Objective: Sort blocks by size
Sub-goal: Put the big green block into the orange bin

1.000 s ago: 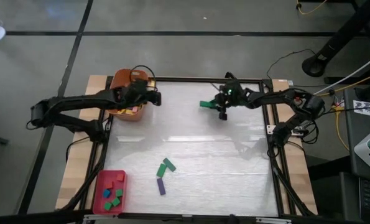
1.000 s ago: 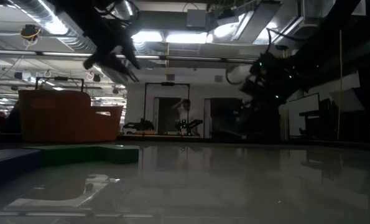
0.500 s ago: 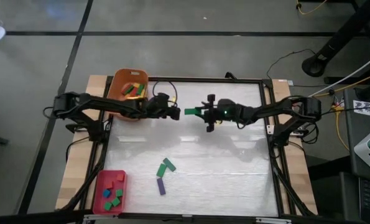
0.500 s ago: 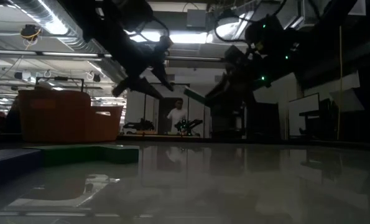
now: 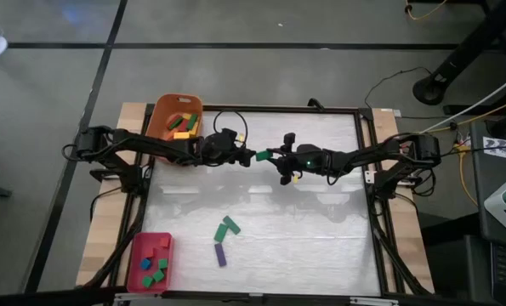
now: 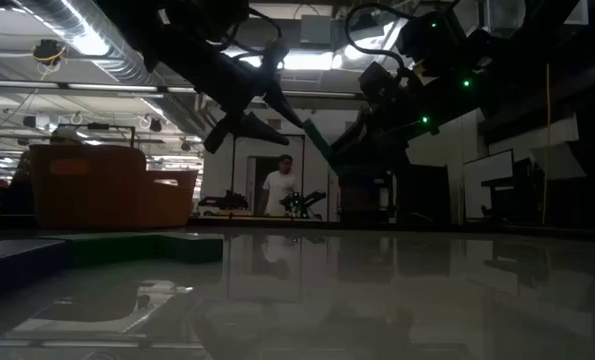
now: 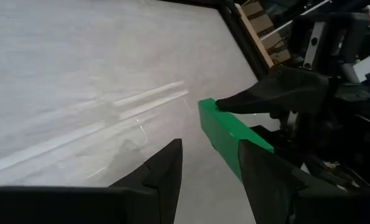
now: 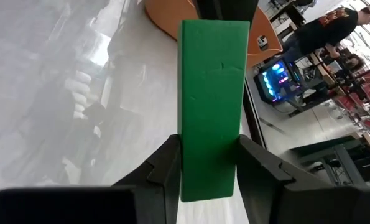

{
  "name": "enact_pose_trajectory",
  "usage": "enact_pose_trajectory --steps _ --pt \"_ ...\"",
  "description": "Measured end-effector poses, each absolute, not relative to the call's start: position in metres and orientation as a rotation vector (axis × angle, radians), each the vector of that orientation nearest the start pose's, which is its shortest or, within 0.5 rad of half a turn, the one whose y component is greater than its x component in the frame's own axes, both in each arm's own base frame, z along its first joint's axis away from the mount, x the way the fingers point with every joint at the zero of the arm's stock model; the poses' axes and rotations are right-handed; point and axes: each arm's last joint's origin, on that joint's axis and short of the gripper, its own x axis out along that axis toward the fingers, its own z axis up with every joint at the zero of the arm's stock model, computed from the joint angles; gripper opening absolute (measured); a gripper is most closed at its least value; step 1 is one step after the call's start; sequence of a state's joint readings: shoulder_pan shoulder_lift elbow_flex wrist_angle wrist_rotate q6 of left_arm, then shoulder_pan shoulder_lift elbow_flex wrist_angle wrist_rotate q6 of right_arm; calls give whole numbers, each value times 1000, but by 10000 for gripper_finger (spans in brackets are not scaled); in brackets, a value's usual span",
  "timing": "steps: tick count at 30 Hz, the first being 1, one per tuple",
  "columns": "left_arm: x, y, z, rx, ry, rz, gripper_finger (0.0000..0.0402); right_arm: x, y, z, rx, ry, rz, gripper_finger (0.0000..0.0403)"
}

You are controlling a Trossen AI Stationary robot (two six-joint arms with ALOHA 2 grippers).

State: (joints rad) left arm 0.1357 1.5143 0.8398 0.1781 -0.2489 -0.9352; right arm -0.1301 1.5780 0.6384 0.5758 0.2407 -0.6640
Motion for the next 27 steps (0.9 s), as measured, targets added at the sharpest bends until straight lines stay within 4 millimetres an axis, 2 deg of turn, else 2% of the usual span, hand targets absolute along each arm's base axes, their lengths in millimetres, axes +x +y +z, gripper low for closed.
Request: enact_pose_trajectory --steps 9,17,27 --pt "315 46 215 -873 297 569 143 301 -47 171 -669 480 -234 126" --pt "312 46 221 -878 278 554 143 297 -47 162 -668 575 -207 126" --pt "314 42 219 -917 278 558 143 297 -47 163 -668 569 -214 127"
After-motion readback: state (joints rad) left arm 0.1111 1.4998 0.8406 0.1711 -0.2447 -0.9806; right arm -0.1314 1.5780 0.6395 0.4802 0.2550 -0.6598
